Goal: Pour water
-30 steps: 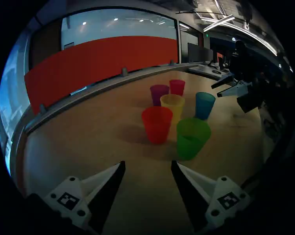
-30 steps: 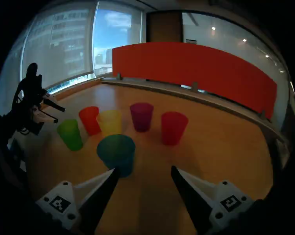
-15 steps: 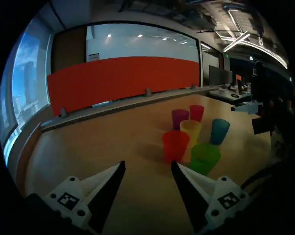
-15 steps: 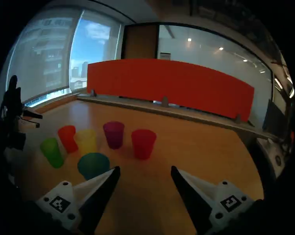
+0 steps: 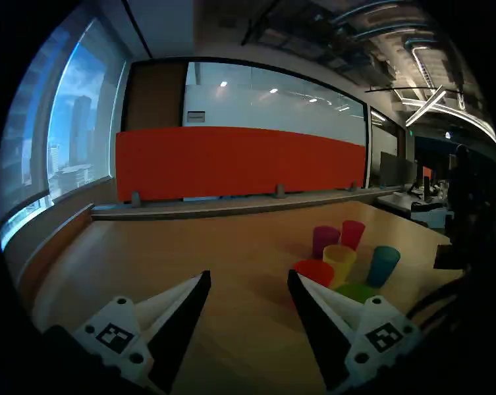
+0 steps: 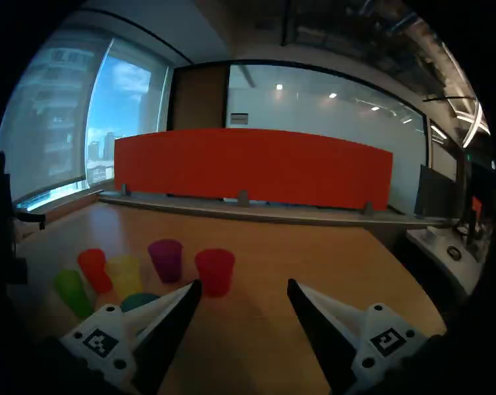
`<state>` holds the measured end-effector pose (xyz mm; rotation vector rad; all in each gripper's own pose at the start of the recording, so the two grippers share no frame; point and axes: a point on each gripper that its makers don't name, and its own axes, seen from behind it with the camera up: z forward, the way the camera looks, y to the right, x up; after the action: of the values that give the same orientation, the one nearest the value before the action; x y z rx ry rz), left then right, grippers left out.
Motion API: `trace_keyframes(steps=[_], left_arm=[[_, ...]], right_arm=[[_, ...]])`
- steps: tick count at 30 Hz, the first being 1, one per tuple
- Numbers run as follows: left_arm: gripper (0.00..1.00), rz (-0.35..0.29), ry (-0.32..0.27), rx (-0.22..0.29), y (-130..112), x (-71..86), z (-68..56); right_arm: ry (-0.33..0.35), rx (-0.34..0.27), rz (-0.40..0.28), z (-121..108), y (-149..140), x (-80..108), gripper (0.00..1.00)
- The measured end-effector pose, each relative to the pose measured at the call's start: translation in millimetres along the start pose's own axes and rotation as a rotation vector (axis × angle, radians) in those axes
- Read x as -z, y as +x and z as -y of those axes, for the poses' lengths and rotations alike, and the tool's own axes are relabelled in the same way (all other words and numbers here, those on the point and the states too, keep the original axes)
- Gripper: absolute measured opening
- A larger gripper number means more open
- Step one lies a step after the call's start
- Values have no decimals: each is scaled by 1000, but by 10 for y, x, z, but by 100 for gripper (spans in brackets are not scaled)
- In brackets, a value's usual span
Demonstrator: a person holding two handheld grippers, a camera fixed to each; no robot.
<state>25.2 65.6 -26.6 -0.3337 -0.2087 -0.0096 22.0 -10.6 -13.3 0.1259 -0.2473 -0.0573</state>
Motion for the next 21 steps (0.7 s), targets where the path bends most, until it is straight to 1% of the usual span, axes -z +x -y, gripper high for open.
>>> trace_keyframes(steps=[5,9,14,21], left_arm=[[86,-37,38,36,87,6,42],[86,-62,65,42,160,7,54],[86,-110,113,41,265,12,81],[86,-156,158,27,356,10,93]], right_arm=[[-49,-37,-59,-47,152,8,100],[-79,-50,-111,-75,275,29,100],[-113,-43,-167,-85,396,66,100],[-141,-22,-218,-50,477,87,100]])
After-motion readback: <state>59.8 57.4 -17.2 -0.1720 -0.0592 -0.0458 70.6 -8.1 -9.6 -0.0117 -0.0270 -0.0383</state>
